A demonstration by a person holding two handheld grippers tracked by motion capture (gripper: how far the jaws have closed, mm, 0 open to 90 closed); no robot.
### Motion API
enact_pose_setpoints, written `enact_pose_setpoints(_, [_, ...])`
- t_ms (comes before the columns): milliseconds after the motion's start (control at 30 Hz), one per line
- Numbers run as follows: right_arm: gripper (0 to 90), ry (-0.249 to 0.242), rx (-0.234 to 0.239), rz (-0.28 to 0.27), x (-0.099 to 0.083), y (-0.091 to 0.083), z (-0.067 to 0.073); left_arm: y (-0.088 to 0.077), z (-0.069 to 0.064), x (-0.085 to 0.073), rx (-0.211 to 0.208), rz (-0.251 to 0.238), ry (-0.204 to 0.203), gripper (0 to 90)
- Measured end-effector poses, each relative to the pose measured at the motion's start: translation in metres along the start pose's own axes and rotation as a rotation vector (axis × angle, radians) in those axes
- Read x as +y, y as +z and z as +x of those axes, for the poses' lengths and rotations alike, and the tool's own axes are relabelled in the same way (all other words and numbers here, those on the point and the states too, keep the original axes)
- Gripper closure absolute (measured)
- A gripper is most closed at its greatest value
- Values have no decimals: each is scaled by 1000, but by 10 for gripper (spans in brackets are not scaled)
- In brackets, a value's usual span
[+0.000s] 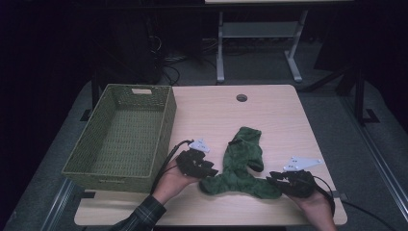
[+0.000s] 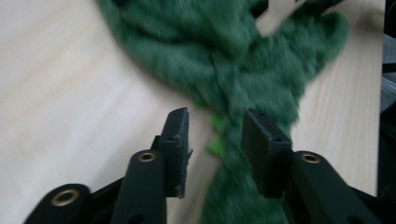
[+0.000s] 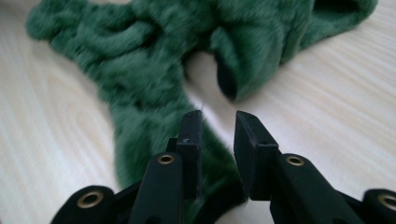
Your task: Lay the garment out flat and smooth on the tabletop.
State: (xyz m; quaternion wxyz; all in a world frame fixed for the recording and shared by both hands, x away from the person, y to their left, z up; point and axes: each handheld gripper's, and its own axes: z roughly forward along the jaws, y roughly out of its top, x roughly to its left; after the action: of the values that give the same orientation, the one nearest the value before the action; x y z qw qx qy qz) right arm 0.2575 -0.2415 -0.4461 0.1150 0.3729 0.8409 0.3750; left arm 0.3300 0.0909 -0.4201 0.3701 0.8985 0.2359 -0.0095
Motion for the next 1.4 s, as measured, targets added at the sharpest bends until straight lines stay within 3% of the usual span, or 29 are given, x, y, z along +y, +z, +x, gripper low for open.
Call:
enact_pose_setpoints(267, [649,26,9,17,7,14,-13,17,21,44,15,-47,53,563])
enact_pose_setpoints(500, [639,50,9,25,5,16,-14,35,32,71,-4,-63,64,554])
enact_pose_setpoints(633, [632,45,13,26,4,18,-14,48,39,79,-20,-66,48,548])
enact_pose_setpoints(867, [610,52,18,29,2,20,-14,68,45,77,-42,-16,45,545])
enact_pose_setpoints(933, [605,55,18,33,2,21,-14,71,46,75,-47,-7,42,580])
enact_pose_setpoints(1000, [601,57,19,33,2,21,-13,70,46,74,-40,2,53,687])
enact_pose_setpoints(1067, [595,54,17,32,2,21,-14,67,46,73,-50,-9,51,802])
enact_pose_setpoints(1100, [593,54,17,32,2,22,-14,64,46,72,-49,-16,47,818])
enact_pose_setpoints(1400, [585,71,22,33,4,25,-14,33,44,57,-34,-111,4,840])
